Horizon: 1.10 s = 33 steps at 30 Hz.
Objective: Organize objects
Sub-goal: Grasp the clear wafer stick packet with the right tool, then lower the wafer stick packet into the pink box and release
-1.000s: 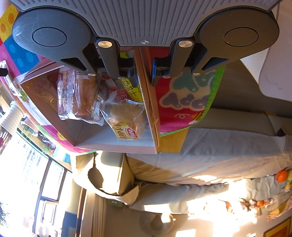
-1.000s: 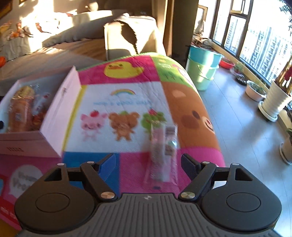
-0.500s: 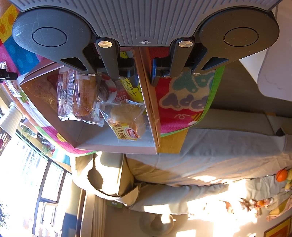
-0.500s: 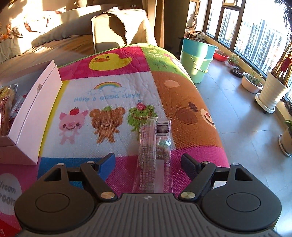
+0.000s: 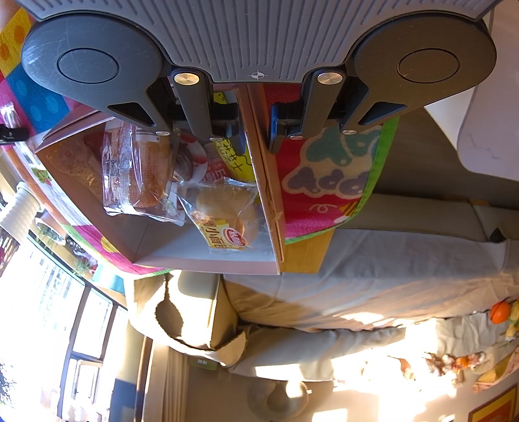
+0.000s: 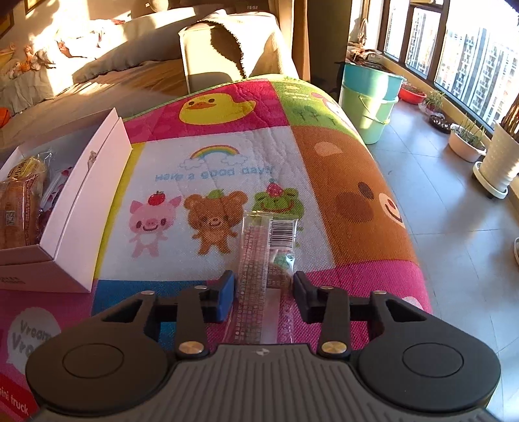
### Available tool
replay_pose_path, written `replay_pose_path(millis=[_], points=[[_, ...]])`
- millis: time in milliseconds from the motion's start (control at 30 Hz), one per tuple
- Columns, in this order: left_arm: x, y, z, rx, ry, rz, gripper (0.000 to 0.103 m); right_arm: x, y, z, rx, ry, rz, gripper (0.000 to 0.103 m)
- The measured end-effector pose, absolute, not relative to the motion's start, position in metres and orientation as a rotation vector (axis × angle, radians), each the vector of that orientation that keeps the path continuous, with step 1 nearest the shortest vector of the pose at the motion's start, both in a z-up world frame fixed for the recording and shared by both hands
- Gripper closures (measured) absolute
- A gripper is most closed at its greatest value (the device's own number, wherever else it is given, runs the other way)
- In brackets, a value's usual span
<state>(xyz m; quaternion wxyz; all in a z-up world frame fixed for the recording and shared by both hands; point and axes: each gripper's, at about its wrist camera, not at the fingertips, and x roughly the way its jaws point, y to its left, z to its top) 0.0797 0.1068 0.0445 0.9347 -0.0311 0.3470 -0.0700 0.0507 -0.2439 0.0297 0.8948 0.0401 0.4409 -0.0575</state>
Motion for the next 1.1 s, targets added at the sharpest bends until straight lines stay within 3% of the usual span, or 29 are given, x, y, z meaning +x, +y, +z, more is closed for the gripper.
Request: replay_pose_path(millis=[267,633,1100], points=[[0.08,0.107,0.044,-0.064,0.709,-0.144,0.085,0.004,-0.217,0.074,0.08,0.887,0.006,0.067],[0.078,0.107,0.044,-0.067,0.709,-0.148,0.084,-0.019,-0.158,0.172,-0.016,0.642,0.202,0.067],[0.075,0.108,0.044,-0.075,0.706,-0.155,0.084,0.057,-0.113,0.174,-0.009,0.588,0.239,0.067]])
